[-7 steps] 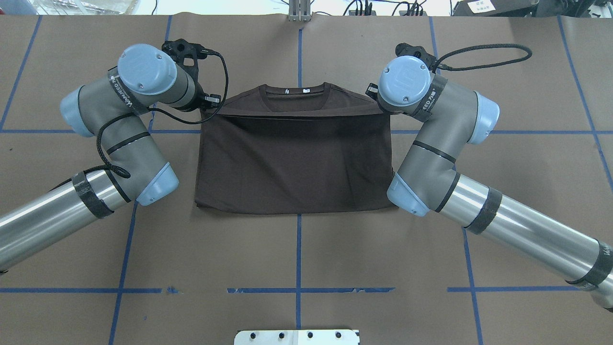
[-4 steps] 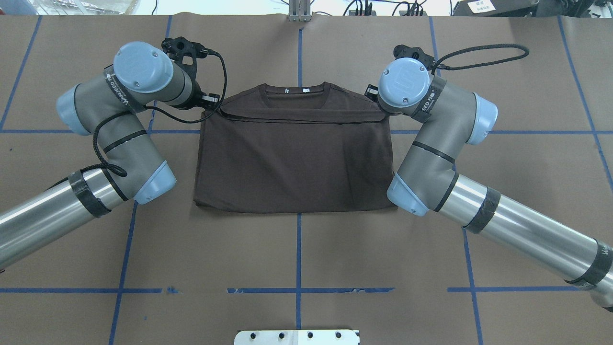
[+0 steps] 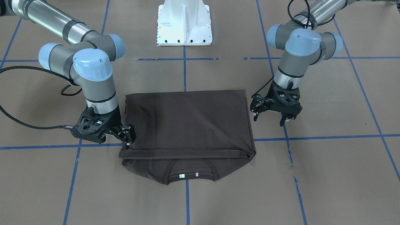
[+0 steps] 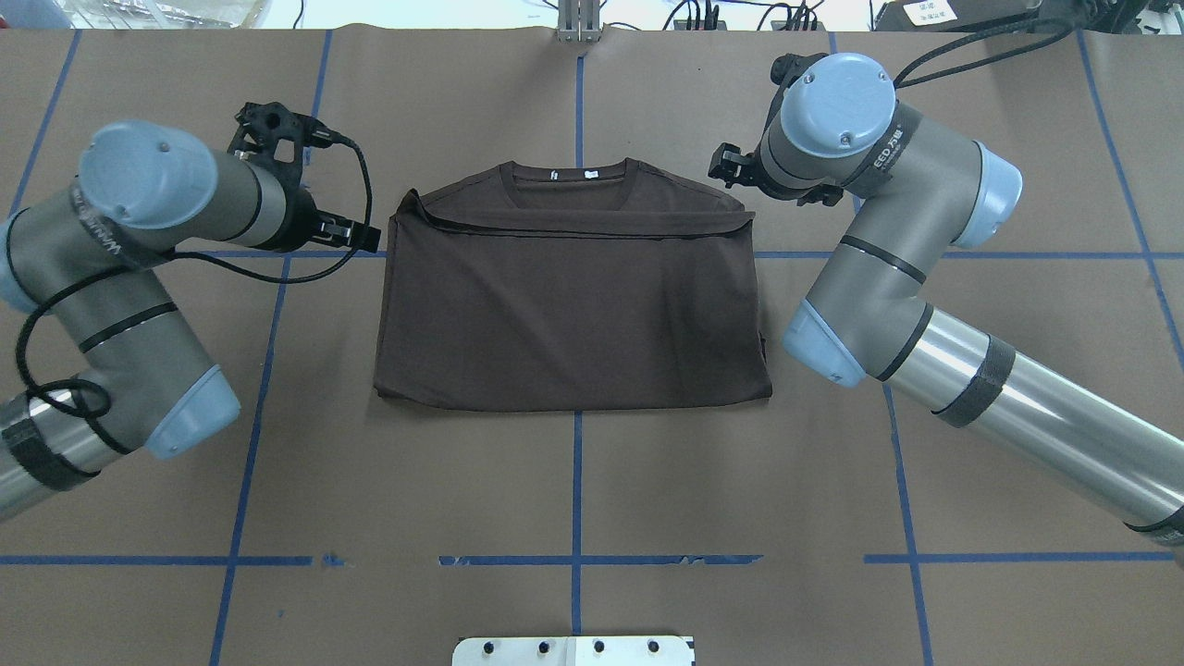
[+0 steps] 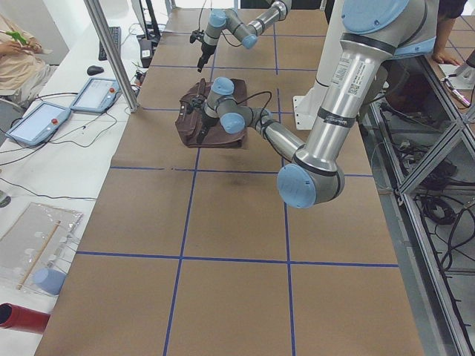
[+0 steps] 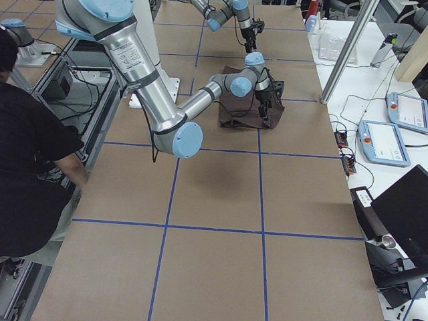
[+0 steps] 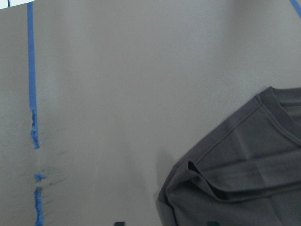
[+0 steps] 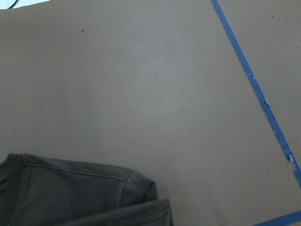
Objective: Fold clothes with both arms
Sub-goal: 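Move the left gripper toward the folded edge while the right arm draws back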
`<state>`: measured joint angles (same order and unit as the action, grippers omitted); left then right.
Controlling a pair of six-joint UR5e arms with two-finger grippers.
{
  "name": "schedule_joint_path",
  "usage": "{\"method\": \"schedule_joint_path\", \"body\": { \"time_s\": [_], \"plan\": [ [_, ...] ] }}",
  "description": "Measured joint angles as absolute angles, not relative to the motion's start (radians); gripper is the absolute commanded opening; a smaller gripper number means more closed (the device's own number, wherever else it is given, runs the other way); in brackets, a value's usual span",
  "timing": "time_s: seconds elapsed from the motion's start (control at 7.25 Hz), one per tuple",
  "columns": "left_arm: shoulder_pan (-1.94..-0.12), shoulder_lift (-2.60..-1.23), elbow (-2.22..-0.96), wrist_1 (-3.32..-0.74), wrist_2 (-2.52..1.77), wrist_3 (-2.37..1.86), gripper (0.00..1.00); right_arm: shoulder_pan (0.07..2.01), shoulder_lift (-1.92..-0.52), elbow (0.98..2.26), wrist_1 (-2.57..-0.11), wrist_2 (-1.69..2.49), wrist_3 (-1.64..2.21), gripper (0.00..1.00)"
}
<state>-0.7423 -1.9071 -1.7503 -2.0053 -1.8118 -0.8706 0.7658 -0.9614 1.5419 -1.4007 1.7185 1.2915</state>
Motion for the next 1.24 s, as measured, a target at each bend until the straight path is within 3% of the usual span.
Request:
{"method": "schedule_joint_path", "body": {
  "time_s": [0.14,0.41,0.69,0.83,0.97,1.1,1.24],
  "plan": [
    [-0.705,-1.834,-1.812,-2.049,-1.825,-0.960,0.59,0.769,-0.965,1.547,-1.401,1.723,1.286,1.00],
    [-0.581,-1.778,-1.848,-2.093,-1.765,-1.209,0.53,0.770,-0.966,1.549,-1.401,1.724,1.284,1.00],
    [-0.489,-1.780,-1.836,-2.103,-1.709,-1.354,0.53,0.771,-0.966,1.552,-1.401,1.723,1.284,1.00],
    [-0.469,-1.787,-1.833,-2.105,-1.699,-1.383,0.45,0.771,-0.966,1.552,-1.401,1.723,1.284,1.00],
    [-0.459,-1.794,-1.832,-2.104,-1.695,-1.400,0.16,0.772,-0.967,1.552,-1.401,1.723,1.283,1.00],
    [-0.450,-1.800,-1.831,-2.104,-1.693,-1.412,0.00,0.772,-0.968,1.553,-1.401,1.722,1.283,1.00],
    [-0.442,-1.805,-1.830,-2.103,-1.691,-1.419,0.00,0.772,-0.969,1.553,-1.401,1.722,1.282,1.00]
  ]
}}
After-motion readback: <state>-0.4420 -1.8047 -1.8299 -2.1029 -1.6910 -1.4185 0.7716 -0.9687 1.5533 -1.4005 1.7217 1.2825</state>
